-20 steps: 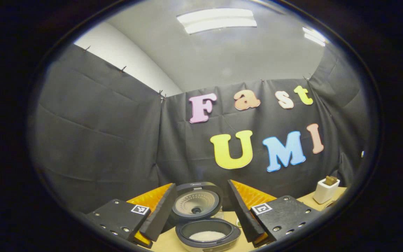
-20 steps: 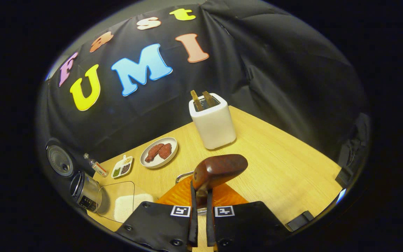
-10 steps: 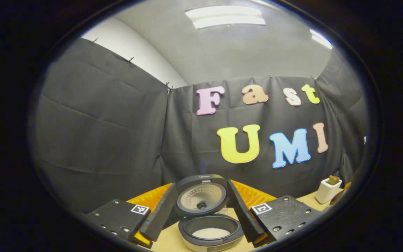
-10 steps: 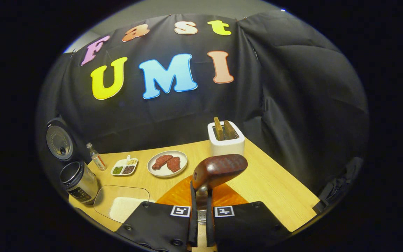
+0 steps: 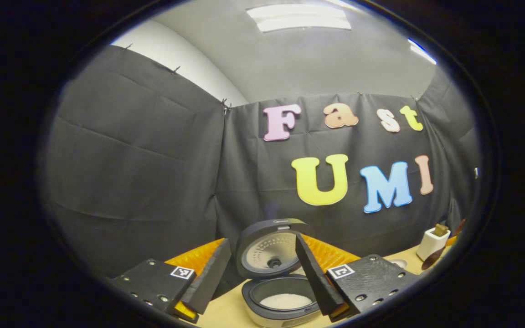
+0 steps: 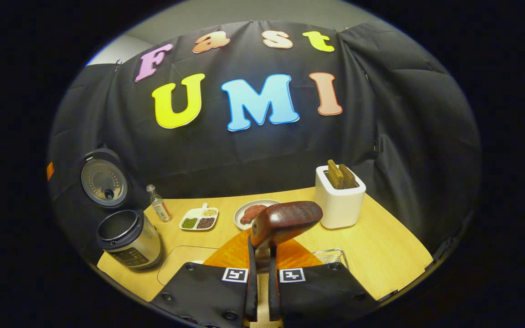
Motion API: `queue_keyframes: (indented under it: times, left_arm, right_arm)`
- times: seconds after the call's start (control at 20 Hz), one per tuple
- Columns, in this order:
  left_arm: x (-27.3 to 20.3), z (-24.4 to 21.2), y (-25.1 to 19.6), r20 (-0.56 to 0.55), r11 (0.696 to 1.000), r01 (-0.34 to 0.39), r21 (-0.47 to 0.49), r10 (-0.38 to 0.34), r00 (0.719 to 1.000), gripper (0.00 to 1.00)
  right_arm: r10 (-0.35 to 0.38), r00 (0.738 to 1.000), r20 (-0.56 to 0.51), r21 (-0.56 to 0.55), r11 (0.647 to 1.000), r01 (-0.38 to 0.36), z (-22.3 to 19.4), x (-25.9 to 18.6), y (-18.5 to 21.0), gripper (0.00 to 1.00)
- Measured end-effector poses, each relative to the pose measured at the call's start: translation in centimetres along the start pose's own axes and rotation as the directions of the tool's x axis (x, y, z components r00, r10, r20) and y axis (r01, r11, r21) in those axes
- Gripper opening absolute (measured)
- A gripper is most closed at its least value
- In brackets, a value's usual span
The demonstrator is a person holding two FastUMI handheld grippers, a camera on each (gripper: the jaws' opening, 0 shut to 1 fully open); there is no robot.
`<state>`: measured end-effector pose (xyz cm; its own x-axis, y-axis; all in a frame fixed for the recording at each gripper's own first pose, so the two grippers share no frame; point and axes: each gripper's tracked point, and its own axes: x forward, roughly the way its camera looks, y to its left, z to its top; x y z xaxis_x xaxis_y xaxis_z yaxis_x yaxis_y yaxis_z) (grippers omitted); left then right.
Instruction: Close the left gripper, press the button to open the rice cooker; take a wooden spoon from the chopstick holder with the right hand, scoop a spoonful of rice and pour it into the rice cooker, then put the wooden spoon back into the chopstick holder.
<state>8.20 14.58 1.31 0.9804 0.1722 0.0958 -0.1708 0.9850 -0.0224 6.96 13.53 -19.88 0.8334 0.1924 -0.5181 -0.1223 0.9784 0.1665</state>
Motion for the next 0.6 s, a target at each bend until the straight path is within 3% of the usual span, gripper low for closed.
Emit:
queue_keyframes:
  times: [0.25, 0.6]
  left_arm:
    - [1.3, -1.1, 1.7, -0.015, 1.0, -0.009, -0.002, 0.009, 1.0, 0.88]
    - [2.8, -2.6, 3.6, -0.032, 1.0, -0.016, 0.004, 0.016, 0.999, 0.88]
  right_arm:
    - [0.057, 0.998, -0.035, -0.057, 0.997, -0.059, -2.0, 1.2, 4.0, 0.11]
    - [0.084, 0.986, -0.144, -0.115, 0.988, -0.101, -7.1, 3.2, 7.2, 0.11]
